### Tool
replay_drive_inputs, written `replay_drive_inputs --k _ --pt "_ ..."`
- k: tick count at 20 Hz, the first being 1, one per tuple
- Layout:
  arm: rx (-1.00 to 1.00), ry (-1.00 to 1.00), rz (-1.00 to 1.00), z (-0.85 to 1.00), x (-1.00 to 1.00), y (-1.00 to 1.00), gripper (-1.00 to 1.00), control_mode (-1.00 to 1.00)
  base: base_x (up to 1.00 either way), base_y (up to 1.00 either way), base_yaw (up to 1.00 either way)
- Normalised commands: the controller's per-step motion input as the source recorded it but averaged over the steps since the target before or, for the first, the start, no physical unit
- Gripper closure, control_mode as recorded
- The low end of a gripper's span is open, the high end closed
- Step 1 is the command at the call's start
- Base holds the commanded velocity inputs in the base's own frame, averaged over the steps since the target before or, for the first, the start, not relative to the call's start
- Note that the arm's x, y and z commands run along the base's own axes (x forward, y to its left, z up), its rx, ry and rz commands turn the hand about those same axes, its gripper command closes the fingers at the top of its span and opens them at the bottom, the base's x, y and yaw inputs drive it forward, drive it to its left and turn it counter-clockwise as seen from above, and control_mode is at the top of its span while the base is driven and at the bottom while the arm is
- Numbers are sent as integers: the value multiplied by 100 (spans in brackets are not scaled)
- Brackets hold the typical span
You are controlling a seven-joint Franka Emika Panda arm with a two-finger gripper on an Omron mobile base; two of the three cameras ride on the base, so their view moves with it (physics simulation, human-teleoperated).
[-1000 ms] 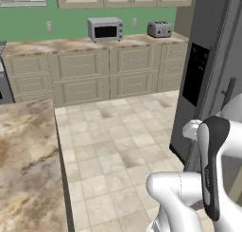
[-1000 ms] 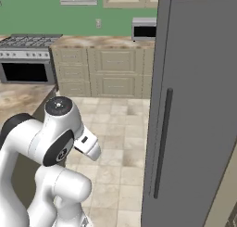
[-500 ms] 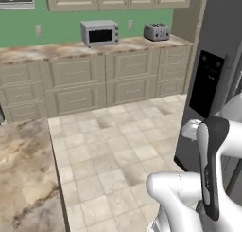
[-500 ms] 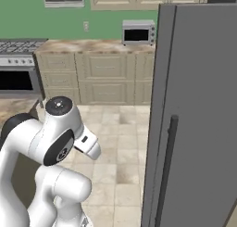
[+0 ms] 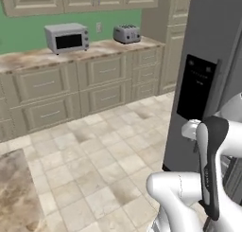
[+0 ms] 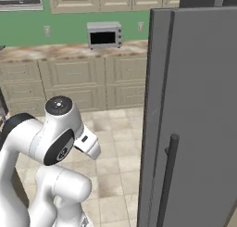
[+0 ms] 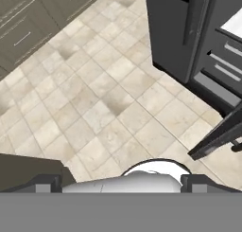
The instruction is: Gather the mushroom and lemon from the fridge and place them on a tray on the dining counter. Then gather the chicken drumstick and fish from the fridge and place them on the other tray.
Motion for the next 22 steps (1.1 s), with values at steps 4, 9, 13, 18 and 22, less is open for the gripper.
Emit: replay_drive_inputs --k 4,9,13,18,22 --pt "0 0 0 0 0 0 -100 100 59 7 -42" --pt "0 0 0 0 0 0 -100 100 57 3 -44" --pt "0 0 0 0 0 0 -100 100 51 0 -48" --pt "0 0 0 0 0 0 -100 100 53 8 -50" --pt "0 0 0 0 0 0 -100 100 54 13 -50"
